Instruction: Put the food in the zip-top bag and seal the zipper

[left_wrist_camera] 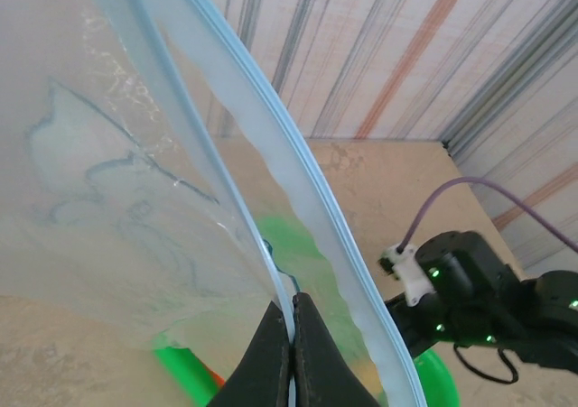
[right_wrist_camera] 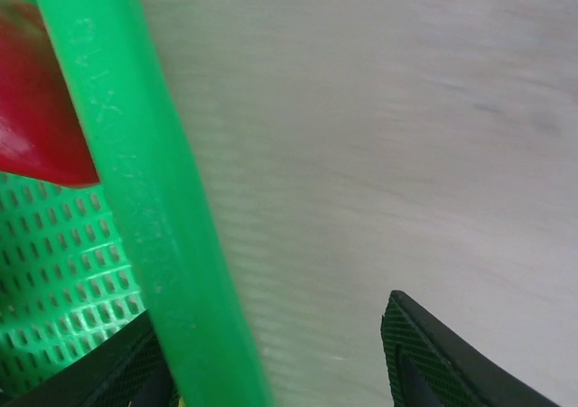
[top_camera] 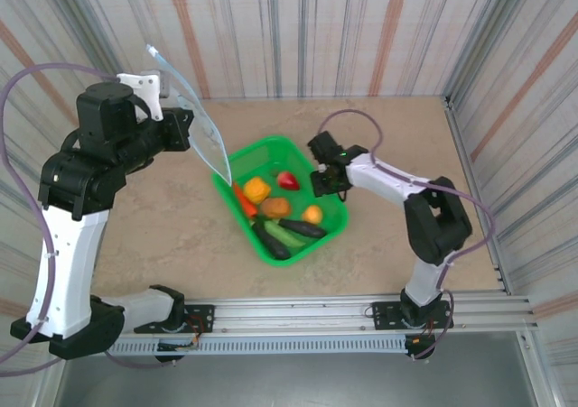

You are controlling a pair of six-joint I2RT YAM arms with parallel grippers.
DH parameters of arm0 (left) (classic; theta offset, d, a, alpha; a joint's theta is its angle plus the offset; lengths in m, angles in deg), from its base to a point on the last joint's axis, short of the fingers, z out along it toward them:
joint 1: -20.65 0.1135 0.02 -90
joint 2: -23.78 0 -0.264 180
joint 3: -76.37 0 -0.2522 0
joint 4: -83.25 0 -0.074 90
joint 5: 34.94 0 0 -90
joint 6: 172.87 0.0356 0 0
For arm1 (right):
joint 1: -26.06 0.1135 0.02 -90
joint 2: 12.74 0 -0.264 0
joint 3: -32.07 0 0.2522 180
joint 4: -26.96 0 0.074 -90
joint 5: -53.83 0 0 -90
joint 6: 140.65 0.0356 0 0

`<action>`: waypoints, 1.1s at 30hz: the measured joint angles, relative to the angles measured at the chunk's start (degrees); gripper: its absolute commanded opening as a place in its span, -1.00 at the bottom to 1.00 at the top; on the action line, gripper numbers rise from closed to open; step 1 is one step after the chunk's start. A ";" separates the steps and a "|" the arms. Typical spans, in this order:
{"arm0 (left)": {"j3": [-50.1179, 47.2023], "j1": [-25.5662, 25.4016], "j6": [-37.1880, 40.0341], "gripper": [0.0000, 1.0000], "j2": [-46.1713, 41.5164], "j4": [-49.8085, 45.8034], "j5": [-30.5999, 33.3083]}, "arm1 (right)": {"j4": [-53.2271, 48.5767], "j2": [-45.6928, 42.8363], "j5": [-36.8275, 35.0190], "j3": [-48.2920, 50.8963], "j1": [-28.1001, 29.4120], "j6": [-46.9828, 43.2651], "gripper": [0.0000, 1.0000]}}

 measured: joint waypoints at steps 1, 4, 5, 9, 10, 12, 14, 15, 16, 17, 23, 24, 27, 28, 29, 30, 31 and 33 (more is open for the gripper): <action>0.52 -0.31 0.02 -1.00 0.72 -0.15 -0.59 | 0.07 -1.66 -0.76 1.57 -2.25 0.42 0.11; 2.56 -1.57 0.48 -1.00 3.43 -1.07 -2.12 | 0.11 -6.34 -2.49 5.81 -7.98 1.44 0.09; 2.86 -1.90 0.79 -1.00 4.33 -1.40 -2.78 | 0.02 -7.67 -2.80 6.93 -9.27 1.79 0.13; 3.02 -2.23 1.55 -1.00 7.69 -3.72 -5.68 | -0.42 -11.65 -4.15 8.63 -11.19 2.32 0.26; 2.84 -2.23 1.77 -1.00 8.76 -4.35 -6.75 | -0.33 -12.81 -4.20 8.63 -10.99 2.29 0.27; 1.86 -2.64 2.01 -1.00 10.88 -5.29 -8.59 | -0.28 -15.19 -4.04 8.61 -10.47 2.27 0.28; -0.17 -4.00 2.25 -1.00 13.03 -5.86 -9.73 | -0.46 -17.20 -3.28 8.20 -9.84 2.27 0.27; -1.57 -4.98 2.34 -1.00 14.08 -5.90 -10.12 | -0.46 -17.97 -2.27 7.72 -9.44 2.27 0.26; -3.19 -6.05 2.34 -1.00 15.17 -5.88 -10.54 | -0.37 -18.43 -1.11 7.30 -9.05 2.29 0.25; -4.70 -6.95 2.32 -1.00 16.15 -5.77 -11.02 | -0.31 -18.67 0.15 7.04 -8.66 2.32 0.25; -15.06 -8.79 -0.85 -1.00 19.89 0.09 -18.08 | -0.02 -18.25 6.10 6.99 -5.11 2.29 0.36; -16.92 -8.76 -1.95 -1.00 19.98 1.77 -19.50 | 0.17 -17.77 6.95 6.97 -4.87 2.25 0.38; -21.22 -8.72 -5.01 -1.00 20.06 6.73 -23.54 | 0.66 -14.75 8.15 6.16 -5.07 2.27 0.44; -22.45 -8.72 -6.05 -1.00 20.09 8.61 -24.87 | 0.81 -13.33 8.44 5.53 -5.11 2.23 0.46; -23.34 -8.72 -6.91 -1.00 20.06 9.90 -25.77 | 1.01 -12.13 8.59 4.85 -5.14 2.27 0.48; -24.41 -8.72 -7.91 -1.00 20.06 11.52 -26.62 | 1.29 -10.67 8.81 4.00 -5.29 2.25 0.48; -25.66 -8.72 -8.85 -1.00 20.06 13.35 -27.45 | 1.49 -9.38 9.03 3.10 -5.53 2.25 0.49; -28.00 -8.70 -10.51 -1.00 20.02 16.17 -28.57 | 2.01 -6.80 9.99 1.25 -6.05 2.25 0.51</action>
